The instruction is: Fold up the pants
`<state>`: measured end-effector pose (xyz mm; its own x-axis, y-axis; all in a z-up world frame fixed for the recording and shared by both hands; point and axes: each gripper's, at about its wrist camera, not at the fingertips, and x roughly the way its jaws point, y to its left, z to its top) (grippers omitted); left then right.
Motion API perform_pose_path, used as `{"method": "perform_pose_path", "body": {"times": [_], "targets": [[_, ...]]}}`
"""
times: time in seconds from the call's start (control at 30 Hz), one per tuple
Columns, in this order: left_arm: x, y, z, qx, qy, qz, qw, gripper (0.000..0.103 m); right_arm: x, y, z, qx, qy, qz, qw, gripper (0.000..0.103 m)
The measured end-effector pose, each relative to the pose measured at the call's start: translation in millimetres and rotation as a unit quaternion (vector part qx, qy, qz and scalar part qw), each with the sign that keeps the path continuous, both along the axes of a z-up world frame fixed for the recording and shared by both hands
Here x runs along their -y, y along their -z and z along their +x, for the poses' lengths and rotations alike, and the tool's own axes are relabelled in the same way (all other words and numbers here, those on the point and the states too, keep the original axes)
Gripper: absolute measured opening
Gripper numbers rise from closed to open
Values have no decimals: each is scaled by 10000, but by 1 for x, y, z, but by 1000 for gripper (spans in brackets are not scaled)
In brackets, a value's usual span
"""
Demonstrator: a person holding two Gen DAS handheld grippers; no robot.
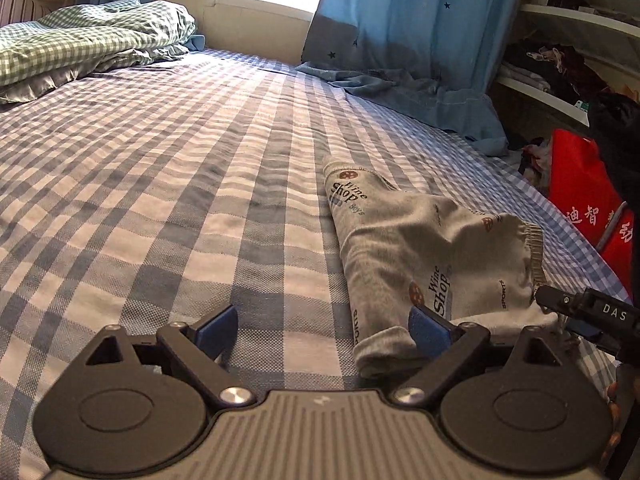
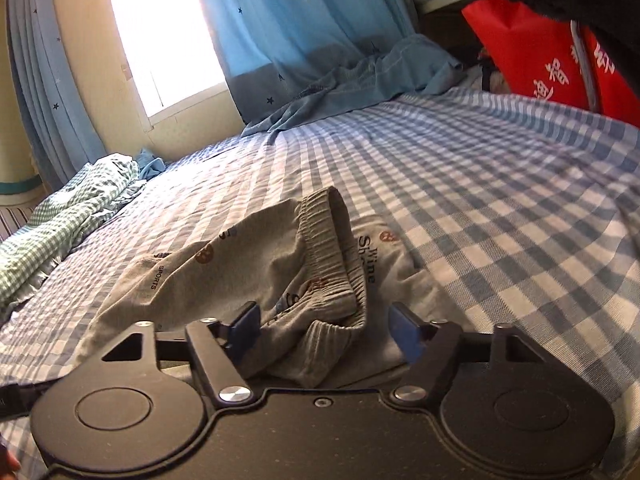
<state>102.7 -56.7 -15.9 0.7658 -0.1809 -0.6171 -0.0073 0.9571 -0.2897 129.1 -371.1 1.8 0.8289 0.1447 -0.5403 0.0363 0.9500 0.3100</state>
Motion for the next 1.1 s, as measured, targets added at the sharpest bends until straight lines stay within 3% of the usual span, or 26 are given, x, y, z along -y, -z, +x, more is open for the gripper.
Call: {"method": "perform_pose_path", "body": {"times": [0.17, 0.23, 0.43, 0.63, 0.77, 0.87, 0.97, 1.03, 1.1], "targets": [[3, 1, -6, -26, 84, 160, 9998, 95, -2, 1, 2, -13, 111, 34, 9999, 45], [4, 1, -9, -29, 113, 229, 9997, 95, 0, 0, 2, 26, 153, 26, 9999, 29], [7, -3, -13, -64, 110, 274, 9995, 95, 2, -7, -7, 286, 123, 56, 9995, 18], [9, -17, -16, 82, 178, 242, 9995, 95, 6, -22, -16, 569, 171, -70, 9982, 16], [10, -16, -14, 76, 191, 270, 9994, 96, 15, -17, -21, 497, 315, -141, 9982, 16], [10, -7, -11, -148, 181, 292, 9993, 96, 16, -3, -19, 194, 247, -275, 9991, 20], [6, -8, -16, -91, 193, 229, 9995, 96, 14, -3, -28, 342, 269, -571, 9974, 38], [3, -13, -14, -22, 178, 167, 9997, 98, 13, -8, -29, 526, 288, -848, 9946, 64], [1, -19, -3, 54, 140, 22, 9999, 100, 11, -15, -24, 694, 233, -1134, 9909, 77]]}}
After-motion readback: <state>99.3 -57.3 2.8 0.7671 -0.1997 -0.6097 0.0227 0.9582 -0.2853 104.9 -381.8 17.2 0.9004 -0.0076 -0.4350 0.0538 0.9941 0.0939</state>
